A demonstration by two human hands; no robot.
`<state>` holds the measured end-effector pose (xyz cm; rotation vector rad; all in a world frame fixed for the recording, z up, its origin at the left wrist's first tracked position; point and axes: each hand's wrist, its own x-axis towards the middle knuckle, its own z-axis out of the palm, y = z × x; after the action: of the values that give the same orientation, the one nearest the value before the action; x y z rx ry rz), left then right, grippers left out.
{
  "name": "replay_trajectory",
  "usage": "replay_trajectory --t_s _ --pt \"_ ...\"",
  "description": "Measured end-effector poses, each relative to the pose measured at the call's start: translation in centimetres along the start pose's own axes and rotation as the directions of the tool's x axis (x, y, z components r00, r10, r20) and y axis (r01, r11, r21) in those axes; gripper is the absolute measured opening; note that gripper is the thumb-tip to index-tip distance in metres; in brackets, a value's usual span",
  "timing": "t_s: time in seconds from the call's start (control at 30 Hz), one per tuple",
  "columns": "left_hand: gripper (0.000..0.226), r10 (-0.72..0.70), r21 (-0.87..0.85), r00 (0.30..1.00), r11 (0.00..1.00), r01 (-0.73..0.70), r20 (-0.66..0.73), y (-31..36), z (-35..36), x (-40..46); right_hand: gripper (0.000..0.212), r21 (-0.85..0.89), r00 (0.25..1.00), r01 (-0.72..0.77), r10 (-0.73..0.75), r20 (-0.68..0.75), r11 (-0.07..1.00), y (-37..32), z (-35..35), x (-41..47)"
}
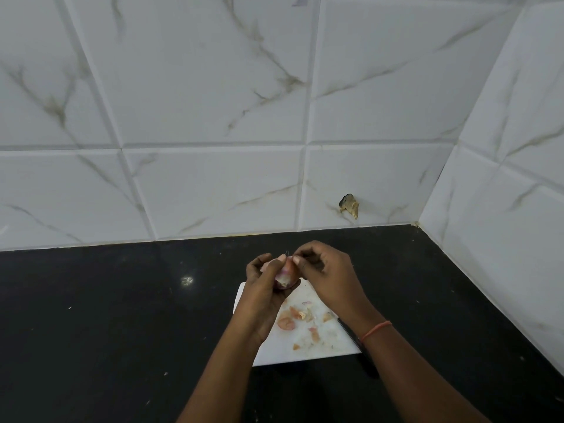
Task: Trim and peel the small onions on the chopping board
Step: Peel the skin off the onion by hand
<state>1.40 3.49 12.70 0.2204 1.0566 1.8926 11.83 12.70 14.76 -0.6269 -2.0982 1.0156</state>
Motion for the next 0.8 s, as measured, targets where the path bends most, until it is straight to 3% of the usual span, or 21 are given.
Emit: replay_trajectory --t_s 0.17,0.27,0.33,0.47,0.53,0.63,0.8 --pt "0.043 0.034 0.017 0.998 0.999 -0.033 -0.057 -0.1 -0.1 0.1 0.005 0.071 0.992 -0.079 0.085 -0.097 0.994 0.2 0.3 0.1" --pt "0.038 0.012 -0.03 0.997 0.999 -0.014 -0.082 0.1 -0.4 0.2 0.002 0.213 0.952 -0.162 0.209 -0.222 0.964 0.6 0.0 0.3" --pt "0.034 -0.017 -0.043 0.997 0.999 0.013 -0.076 0.3 -0.5 0.2 0.003 0.217 0.936 -0.194 0.247 -0.252 0.957 1.0 -0.7 0.5" --pt "0.029 -0.04 -0.035 0.994 0.999 0.037 -0.105 0.3 -0.3 0.3 0.004 0.137 0.945 -0.27 0.29 -0.154 0.953 1.8 -1.0 0.6" --pt "0.027 -0.035 -0.059 0.993 0.998 0.029 -0.111 0.3 -0.2 0.3 0.018 0.101 0.956 -0.269 0.279 -0.096 0.958 1.7 -0.5 0.4" --pt "0.03 -0.006 -0.049 0.995 0.999 0.001 -0.098 0.2 -0.1 0.3 0.029 0.074 0.975 -0.22 0.221 -0.014 0.973 0.6 0.4 -0.1" --pt "0.025 0.025 -0.032 0.998 0.999 -0.027 -0.062 0.3 0.2 -0.2 0.019 -0.032 0.999 -0.048 0.048 0.015 0.998 -0.4 1.4 -0.6"
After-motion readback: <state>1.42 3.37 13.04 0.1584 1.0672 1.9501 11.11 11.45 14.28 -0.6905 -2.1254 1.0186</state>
